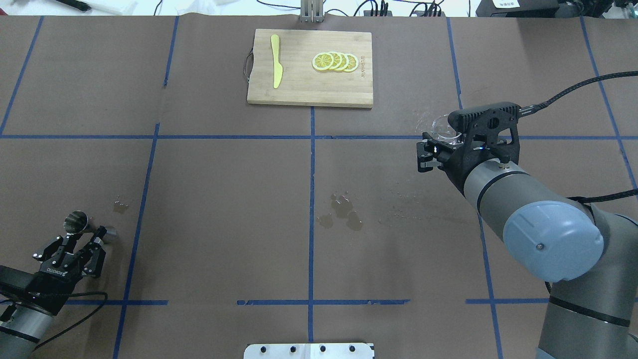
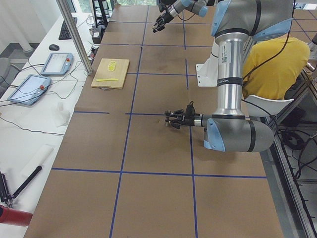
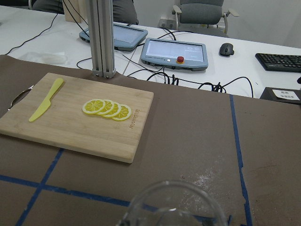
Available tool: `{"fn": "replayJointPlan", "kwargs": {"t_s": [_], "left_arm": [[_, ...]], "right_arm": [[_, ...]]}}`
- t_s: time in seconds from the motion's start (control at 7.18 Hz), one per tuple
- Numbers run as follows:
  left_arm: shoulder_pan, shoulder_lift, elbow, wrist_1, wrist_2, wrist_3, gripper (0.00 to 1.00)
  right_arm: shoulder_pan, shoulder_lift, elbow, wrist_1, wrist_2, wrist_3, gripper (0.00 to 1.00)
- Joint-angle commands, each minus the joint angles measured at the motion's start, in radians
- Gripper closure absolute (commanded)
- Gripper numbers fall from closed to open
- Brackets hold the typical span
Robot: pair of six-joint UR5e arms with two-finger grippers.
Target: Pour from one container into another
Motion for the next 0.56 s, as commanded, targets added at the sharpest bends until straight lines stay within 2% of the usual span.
{"fn": "replayJointPlan", "kwargs": {"t_s": [0.0,0.42], "left_arm": [[-0.001,0.011,-0.010,-0.008,0.007,0.001,0.00],[0.000,0.020,-0.015,-0.014,0.040,0.033,0.00]], "right_arm": [[0.000,0.000,0.002,-0.001,0.000,0.000,0.87],[0.009,0.000,0.002,-0.001,0.020,0.000,0.87]]}}
